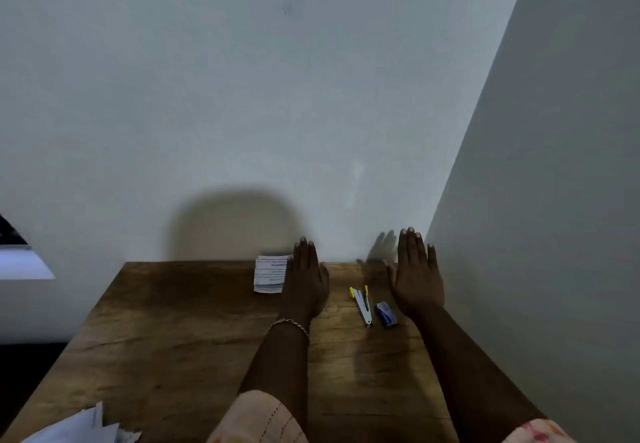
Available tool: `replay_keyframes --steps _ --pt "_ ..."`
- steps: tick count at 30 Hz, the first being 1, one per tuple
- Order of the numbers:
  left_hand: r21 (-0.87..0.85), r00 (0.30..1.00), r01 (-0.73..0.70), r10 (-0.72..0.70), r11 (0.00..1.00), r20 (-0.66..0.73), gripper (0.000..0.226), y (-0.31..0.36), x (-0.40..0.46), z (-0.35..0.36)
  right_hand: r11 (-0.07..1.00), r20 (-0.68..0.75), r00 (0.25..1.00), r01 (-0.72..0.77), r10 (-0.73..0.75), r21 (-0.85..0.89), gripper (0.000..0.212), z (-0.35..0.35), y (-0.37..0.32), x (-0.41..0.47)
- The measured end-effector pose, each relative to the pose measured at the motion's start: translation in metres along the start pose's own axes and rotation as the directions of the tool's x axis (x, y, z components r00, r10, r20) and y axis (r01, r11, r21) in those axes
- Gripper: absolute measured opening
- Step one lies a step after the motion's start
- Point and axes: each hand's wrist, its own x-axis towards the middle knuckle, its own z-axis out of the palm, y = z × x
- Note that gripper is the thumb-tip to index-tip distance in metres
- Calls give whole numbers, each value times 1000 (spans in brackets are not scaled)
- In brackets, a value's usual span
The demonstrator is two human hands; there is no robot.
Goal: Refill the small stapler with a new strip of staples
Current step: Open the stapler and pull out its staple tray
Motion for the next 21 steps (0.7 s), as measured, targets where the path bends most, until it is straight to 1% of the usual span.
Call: replay_keyframes --steps 1,2,4,6,8,10,12,15,18,21 --pt "-40 996 51 -48 998 75 57 2 -3 6 1000 41 999 -26 26 -3 69 2 1 -3" --pt "-83 987 74 -62 994 148 56 4 -5 9 999 77 996 -37 37 6 72 4 2 -5" --pt "-102 955 110 -76 989 286 56 6 -10 19 997 144 987 -70 67 18 71 12 6 -12" --pt "-136 904 147 -77 980 422 58 8 -14 26 995 252 964 -93 83 27 61 17 7 -19" --pt "-201 863 215 -90 956 497 61 12 -14 30 996 403 912 -86 72 17 50 21 9 -26" --pt "-274 841 286 -103 918 530 60 17 -16 38 989 497 864 -132 78 74 47 26 11 -33" --pt "-321 831 328 -110 888 545 59 26 -19 45 983 484 873 -139 64 122 43 30 8 -40" --pt "-428 837 349 -73 834 543 51 34 -23 58 966 424 902 -173 77 194 36 34 -6 -46" --pt "-549 861 339 -17 764 508 46 43 -29 66 978 441 897 -108 19 177 32 40 -24 -47" --pt "-626 847 384 11 679 532 46 47 -32 67 979 458 886 -153 77 132 36 48 -35 -45"
